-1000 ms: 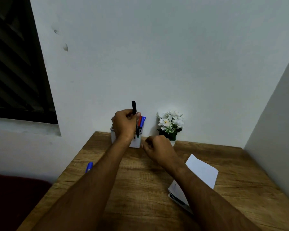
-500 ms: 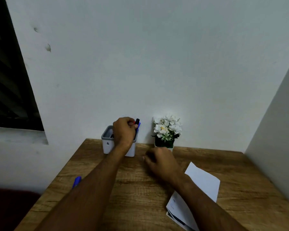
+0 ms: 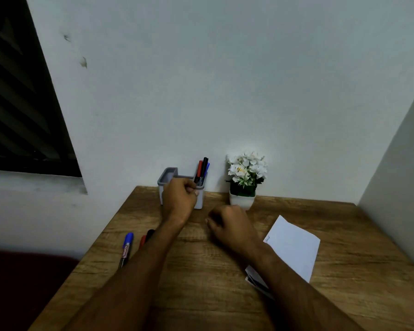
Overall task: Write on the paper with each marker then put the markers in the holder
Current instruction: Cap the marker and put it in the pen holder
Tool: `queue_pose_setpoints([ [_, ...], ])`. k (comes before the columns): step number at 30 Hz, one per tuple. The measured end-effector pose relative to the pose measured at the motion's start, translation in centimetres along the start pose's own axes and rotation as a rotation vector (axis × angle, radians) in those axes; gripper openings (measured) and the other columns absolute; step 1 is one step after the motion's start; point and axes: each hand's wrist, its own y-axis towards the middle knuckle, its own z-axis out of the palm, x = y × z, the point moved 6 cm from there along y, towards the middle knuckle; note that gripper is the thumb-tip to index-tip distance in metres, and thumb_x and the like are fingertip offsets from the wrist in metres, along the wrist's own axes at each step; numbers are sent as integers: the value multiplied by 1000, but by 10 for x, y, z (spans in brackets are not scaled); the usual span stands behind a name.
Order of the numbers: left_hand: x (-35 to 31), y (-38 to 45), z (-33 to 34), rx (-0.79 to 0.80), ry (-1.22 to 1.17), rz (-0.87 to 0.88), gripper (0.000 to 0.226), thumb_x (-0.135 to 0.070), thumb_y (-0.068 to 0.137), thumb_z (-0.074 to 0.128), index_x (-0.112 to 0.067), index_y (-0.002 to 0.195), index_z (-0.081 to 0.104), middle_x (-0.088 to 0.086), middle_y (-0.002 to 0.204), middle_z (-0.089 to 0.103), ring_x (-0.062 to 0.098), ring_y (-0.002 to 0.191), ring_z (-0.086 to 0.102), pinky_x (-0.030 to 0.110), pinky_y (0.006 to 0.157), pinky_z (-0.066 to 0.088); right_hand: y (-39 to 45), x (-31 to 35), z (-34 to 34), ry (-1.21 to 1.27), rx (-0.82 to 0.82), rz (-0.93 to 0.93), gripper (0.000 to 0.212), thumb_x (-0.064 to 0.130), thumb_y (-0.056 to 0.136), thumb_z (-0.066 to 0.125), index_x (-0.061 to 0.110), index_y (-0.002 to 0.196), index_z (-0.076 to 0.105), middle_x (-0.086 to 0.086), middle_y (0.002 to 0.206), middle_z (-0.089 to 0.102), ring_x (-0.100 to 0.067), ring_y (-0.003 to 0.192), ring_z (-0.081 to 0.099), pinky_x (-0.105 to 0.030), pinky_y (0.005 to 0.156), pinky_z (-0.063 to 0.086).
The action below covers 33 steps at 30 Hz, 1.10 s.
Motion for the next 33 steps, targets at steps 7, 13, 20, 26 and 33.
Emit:
queue_pose_setpoints([
  [7,17,-45,-37,74,433,-36,8,-13,82,71,-17,89,71,4,93,69,19,84,66,34,73,60,-20,20,7,36,46,20,23,33,98,61,18,95,78,3,88,76,-11,79,67,-31,69,53],
  [13,24,-77,-47,184,711,-84,10,-13,85,68,-16,94,66,7,99,66,22,91,65,32,74,59,-37,37,7,53,30,-3,22,32,99,63,17,107,78,1,96,78,-10,83,66,-25,71,48],
  [20,21,-88,-42,220,773,-92,14,-13,86,69,-16,100,67,6,103,67,20,96,64,32,77,59,-50,41,3,58,50,10,22,33,99,64,19,109,77,4,97,77,-7,86,68,-32,78,61],
  [26,16,-89,-42,206,838,-116,18,-11,87,67,-17,105,66,6,107,66,22,99,64,35,78,59,-56,38,-4,79,60,27,24,35,99,65,18,110,78,4,99,78,-7,86,68,-32,79,60],
  [33,12,-84,-41,149,602,-124,12,-9,82,69,-16,92,67,6,97,65,22,91,64,31,71,57,-60,32,-10,146,27,47,23,31,98,66,17,111,79,3,106,80,-7,92,70,-24,82,56],
])
